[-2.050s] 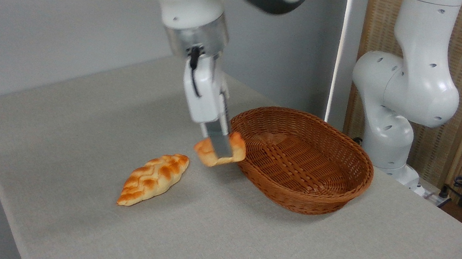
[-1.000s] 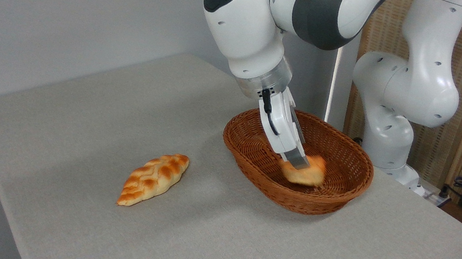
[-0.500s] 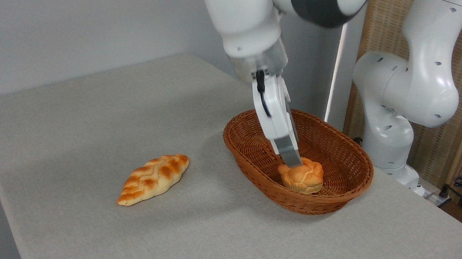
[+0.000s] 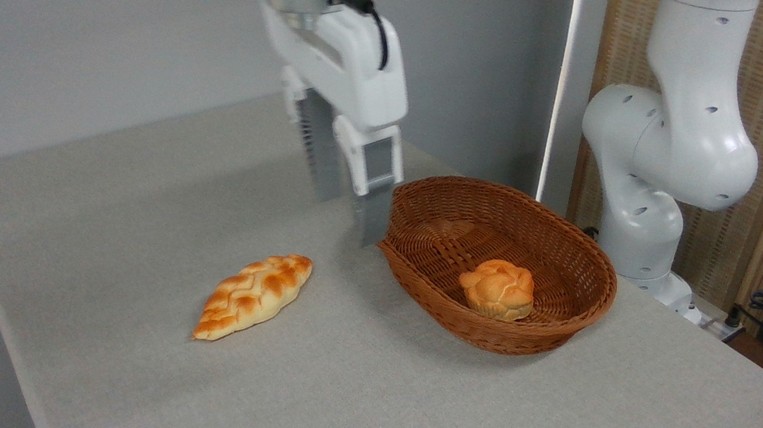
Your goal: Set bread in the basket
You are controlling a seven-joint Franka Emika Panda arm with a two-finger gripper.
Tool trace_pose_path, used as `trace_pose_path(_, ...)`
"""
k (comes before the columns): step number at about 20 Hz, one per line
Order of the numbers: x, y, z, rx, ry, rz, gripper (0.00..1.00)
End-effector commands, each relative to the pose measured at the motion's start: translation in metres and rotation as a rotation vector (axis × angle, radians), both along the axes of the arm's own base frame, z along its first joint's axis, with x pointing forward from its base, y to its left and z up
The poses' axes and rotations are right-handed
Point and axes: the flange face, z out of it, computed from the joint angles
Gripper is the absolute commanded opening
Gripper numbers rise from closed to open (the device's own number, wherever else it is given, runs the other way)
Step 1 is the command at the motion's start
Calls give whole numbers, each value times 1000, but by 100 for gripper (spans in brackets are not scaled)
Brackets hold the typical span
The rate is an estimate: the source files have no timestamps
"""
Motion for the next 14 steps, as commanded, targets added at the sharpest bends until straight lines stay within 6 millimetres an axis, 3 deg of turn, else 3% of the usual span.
trace_pose_path(1, 24, 0, 19, -21, -90, 170, 100)
trace_pose_path(9, 27, -16, 17, -17, -119, 219, 100)
trace_pose_path(14, 20, -15, 13, -13, -76, 110, 100)
